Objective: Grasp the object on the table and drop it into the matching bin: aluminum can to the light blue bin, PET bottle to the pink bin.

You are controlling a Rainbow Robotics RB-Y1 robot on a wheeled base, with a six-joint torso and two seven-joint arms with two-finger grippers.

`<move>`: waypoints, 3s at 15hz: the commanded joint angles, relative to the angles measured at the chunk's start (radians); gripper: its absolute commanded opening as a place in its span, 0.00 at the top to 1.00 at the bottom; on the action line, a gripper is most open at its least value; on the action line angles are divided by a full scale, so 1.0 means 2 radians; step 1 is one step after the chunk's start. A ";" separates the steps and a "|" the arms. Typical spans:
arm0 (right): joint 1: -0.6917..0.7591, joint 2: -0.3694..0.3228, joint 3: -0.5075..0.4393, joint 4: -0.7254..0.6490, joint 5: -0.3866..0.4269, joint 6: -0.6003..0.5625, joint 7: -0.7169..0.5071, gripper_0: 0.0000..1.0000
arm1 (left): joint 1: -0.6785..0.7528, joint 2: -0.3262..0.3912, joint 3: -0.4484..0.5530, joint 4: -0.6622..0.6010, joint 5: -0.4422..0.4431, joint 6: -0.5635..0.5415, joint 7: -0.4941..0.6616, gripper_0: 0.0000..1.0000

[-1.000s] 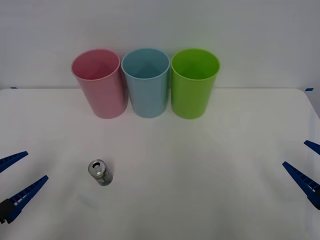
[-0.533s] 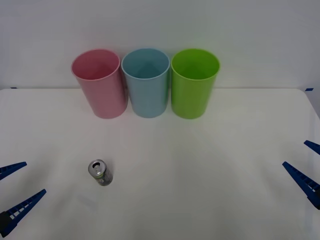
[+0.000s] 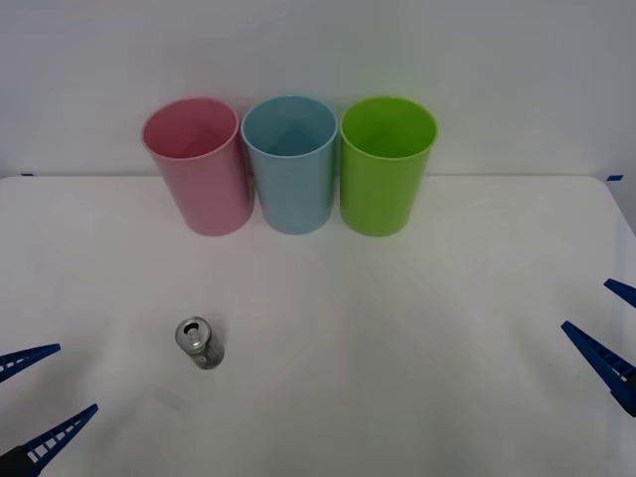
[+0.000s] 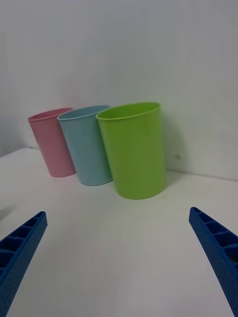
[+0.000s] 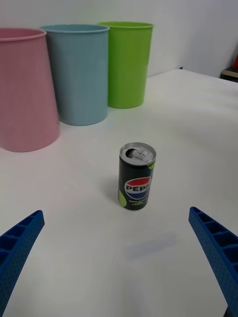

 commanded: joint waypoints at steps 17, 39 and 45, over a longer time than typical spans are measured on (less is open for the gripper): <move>0.000 0.000 0.000 0.000 0.000 0.000 0.000 0.00 | -0.029 -0.098 -0.046 0.043 -0.051 0.037 -0.070 0.00; 0.000 0.000 0.000 0.000 0.000 0.000 0.000 0.00 | -0.134 -0.164 -0.071 0.106 -0.144 0.079 -0.065 0.00; 0.000 0.000 0.000 0.000 0.000 0.000 0.000 0.00 | -0.149 -0.198 -0.062 0.105 -0.185 0.085 -0.066 0.00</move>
